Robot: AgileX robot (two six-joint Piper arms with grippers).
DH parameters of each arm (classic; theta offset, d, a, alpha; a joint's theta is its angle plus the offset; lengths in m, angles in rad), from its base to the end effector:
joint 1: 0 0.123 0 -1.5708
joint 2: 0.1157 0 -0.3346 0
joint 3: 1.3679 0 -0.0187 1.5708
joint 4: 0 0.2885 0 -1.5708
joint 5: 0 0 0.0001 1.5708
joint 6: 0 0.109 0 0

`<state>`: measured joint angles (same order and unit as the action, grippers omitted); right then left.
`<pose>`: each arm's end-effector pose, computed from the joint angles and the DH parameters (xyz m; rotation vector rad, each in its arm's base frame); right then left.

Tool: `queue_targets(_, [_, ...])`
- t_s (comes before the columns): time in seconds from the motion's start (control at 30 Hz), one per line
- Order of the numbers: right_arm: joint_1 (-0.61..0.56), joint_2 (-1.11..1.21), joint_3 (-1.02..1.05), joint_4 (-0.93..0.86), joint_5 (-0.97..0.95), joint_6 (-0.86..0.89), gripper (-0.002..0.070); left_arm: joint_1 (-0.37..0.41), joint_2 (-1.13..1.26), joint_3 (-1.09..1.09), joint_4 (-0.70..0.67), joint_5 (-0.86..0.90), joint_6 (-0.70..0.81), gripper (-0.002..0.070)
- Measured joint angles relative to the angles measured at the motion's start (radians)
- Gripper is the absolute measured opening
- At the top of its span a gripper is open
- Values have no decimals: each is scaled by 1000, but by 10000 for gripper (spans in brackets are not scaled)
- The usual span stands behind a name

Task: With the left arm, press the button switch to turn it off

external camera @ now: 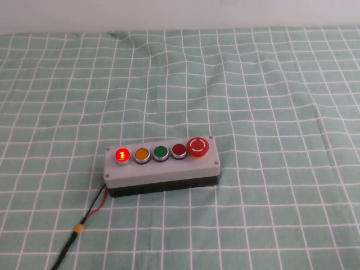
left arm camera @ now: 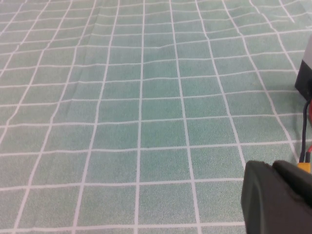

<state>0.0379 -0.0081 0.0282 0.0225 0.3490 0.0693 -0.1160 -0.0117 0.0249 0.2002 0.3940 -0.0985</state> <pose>0.0585 0.0031 0.1665 0.0433 1.8532 0.0964 0.0575 0.0017 0.1642 0.1384 1.8780 0.0519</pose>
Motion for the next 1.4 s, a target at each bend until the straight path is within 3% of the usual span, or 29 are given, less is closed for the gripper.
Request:
queue_targets(0.43, [0,0,0,0,0,0,-17,0,0,0,2,-2,0,-2])
queue_targets(0.6, [0,0,0,0,0,0,-17,0,0,2,3,-89,0,-2])
queue_targets(0.8, [0,0,0,0,0,0,-17,0,0,2,3,-448,0,-2])
queue_targets(1.03, [0,0,0,0,0,0,-17,0,0,2,-41,-992,-42,-2])
queue_targets(1.13, [0,0,0,0,0,0,-17,0,-2,2,-91,-1105,-61,-2])
queue_targets(1.27, [0,0,0,0,0,0,-17,0,-2,-73,-124,-1067,-70,-2])
queue_targets(1.4, [0,0,0,0,0,0,-17,0,-2,-209,-131,-913,-73,-2])
